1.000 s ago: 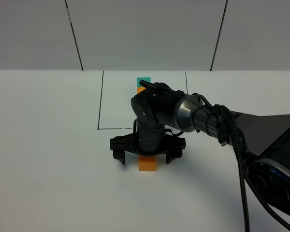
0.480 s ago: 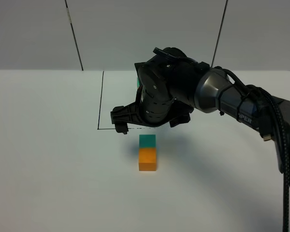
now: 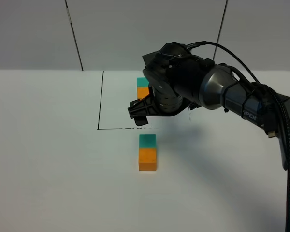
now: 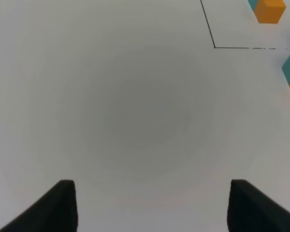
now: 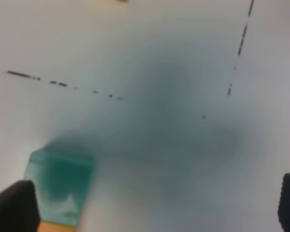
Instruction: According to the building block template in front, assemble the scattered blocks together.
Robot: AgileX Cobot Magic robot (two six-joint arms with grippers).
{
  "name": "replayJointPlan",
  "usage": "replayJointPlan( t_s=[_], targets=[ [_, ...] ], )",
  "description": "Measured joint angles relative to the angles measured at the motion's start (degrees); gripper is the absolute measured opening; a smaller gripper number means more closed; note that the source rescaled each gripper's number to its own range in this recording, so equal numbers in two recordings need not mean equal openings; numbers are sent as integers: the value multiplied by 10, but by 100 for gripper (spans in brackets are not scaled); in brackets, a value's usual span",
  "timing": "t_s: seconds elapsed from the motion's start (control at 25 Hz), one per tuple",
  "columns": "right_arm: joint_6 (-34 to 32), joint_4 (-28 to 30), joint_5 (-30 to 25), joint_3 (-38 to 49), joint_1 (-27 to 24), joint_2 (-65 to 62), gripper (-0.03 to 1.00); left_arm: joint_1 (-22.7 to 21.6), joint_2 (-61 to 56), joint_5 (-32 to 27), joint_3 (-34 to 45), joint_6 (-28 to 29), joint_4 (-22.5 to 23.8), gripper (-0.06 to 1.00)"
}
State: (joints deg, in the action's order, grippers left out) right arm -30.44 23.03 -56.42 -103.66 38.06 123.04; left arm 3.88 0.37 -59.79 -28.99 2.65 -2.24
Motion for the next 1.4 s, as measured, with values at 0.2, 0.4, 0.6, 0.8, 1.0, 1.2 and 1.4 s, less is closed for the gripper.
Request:
replayJointPlan(
  t_s=[0.2, 0.4, 0.6, 0.8, 1.0, 1.2, 1.4],
  targets=[
    [24, -37, -36, 0, -92, 0, 100, 0, 0, 0, 0, 0, 0, 40],
    [67, -65, -104, 0, -184, -6, 100, 0, 0, 0, 0, 0, 0, 40],
    [92, -89, -128, 0, -228, -46, 92, 0, 0, 0, 0, 0, 0, 40],
    [102, -93, -129, 4, -234, -116, 82, 0, 0, 0, 0, 0, 0, 40],
    [110, -102, -130, 64, -235, -220, 82, 0, 0, 0, 0, 0, 0, 40],
    [106, -102, -131, 198, -235, -356, 81, 0, 0, 0, 0, 0, 0, 40],
    [85, -104, -107, 359, -235, -545, 81, 0, 0, 0, 0, -1, 0, 40]
  ],
)
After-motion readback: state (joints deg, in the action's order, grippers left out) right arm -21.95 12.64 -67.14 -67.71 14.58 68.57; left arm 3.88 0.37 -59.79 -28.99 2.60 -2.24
